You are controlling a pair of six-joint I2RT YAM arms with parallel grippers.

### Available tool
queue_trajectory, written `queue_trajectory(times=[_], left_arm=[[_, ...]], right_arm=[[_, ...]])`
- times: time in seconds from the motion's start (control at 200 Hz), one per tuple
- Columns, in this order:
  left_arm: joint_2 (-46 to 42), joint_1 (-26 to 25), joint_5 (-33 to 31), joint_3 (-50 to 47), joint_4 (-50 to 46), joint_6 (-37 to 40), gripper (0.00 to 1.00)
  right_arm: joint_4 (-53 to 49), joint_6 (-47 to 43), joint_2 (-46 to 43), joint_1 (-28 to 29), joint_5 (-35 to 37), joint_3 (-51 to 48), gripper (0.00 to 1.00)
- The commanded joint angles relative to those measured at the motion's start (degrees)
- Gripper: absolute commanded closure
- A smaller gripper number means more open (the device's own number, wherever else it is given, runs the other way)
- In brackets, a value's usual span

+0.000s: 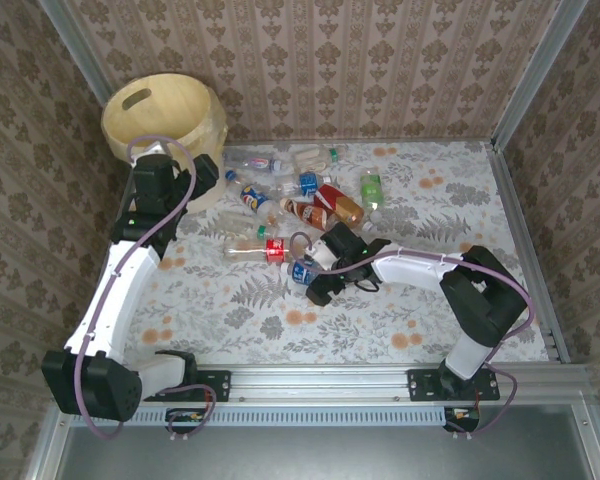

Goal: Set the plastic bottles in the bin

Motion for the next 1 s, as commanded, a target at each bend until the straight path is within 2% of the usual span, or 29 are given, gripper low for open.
queue_trajectory(times=[0.0, 0.29, 0.4, 0.505, 0.625, 0.865, 0.995], left_arm=[[-1.1, 0.5, 0.09, -1.03, 0.04, -1.05, 0.0], [-1.21, 0.76, 0.58, -1.37, -0.05, -1.1, 0.0], [-1.0, 0.89, 0.83, -1.58, -0.03, -1.22, 0.0], [-0.81, 0.88, 1.65, -1.73, 0.27, -1.4, 0.0], [-0.8, 0.87, 4.11, -2.9, 2.52, -1.71, 0.0], [-0.55, 0.63, 11.35, -5.68, 8.9, -1.91, 0.0], [-0.12, -0.09, 14.7, -7.16, 11.84, -2.26, 0.0]], right_arm=[[0.21, 1.43, -1.54, 0.42, 2.57, -2.0, 0.05], [1.43, 1.32, -1.63, 0.43, 3.32, -2.62, 0.13], [2.96, 1.12, -3.26, 0.51, 3.94, -3.66, 0.2], [4.66, 1.21, -5.21, 0.48, 3.89, -4.85, 0.32], [7.11, 1.21, -8.35, 0.45, 3.64, -6.57, 0.41], [13.06, 1.37, -16.31, 0.4, 0.93, -10.01, 0.45], [19.35, 4.43, -20.18, -0.63, 1.13, -11.92, 0.46]])
